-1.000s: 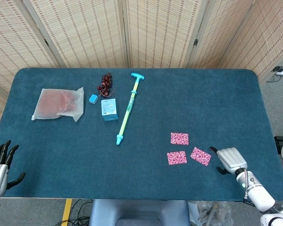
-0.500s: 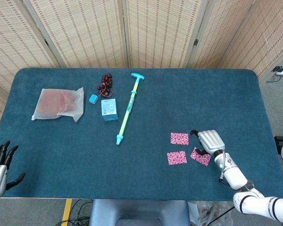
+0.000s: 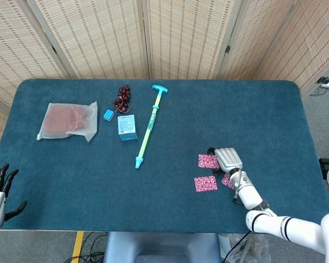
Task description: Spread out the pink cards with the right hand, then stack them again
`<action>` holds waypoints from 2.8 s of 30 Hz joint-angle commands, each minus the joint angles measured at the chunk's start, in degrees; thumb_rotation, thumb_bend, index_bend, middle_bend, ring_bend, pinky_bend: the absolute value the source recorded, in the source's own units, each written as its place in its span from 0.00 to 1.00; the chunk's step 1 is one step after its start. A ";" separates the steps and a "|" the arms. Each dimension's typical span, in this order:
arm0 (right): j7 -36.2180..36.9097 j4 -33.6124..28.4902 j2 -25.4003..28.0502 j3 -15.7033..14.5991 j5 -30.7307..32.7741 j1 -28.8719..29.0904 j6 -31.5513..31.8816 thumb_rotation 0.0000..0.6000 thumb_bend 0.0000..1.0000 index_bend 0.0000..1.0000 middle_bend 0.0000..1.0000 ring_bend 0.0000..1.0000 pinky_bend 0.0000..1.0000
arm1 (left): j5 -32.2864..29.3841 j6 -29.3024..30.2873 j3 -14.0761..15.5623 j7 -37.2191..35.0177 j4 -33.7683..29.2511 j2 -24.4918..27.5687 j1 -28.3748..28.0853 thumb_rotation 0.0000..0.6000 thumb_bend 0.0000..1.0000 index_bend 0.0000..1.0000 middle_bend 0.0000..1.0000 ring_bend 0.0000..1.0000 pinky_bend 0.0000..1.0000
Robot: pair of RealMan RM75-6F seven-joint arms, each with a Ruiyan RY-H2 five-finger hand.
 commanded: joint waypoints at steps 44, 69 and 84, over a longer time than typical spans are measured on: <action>0.17 5.71 -4.49 0.55 0.71 0.64 -0.20 1.00 0.33 0.32 0.99 1.00 1.00 | -0.70 -0.72 -0.04 -1.16 1.58 -0.56 0.02 1.00 0.26 0.15 0.03 0.05 0.13; 5.49 -13.89 7.33 -5.22 -13.01 -5.20 3.25 1.00 0.34 0.35 1.00 1.00 1.00 | -0.21 -0.52 -0.11 -0.61 0.87 -0.69 -0.25 1.00 0.26 0.15 0.03 0.05 0.13; 4.46 -12.39 5.89 -6.52 -14.15 -5.29 2.27 1.00 0.34 0.35 1.00 1.00 1.00 | 0.02 -0.07 0.10 -0.64 0.71 -0.61 0.03 1.00 0.26 0.15 0.03 0.05 0.13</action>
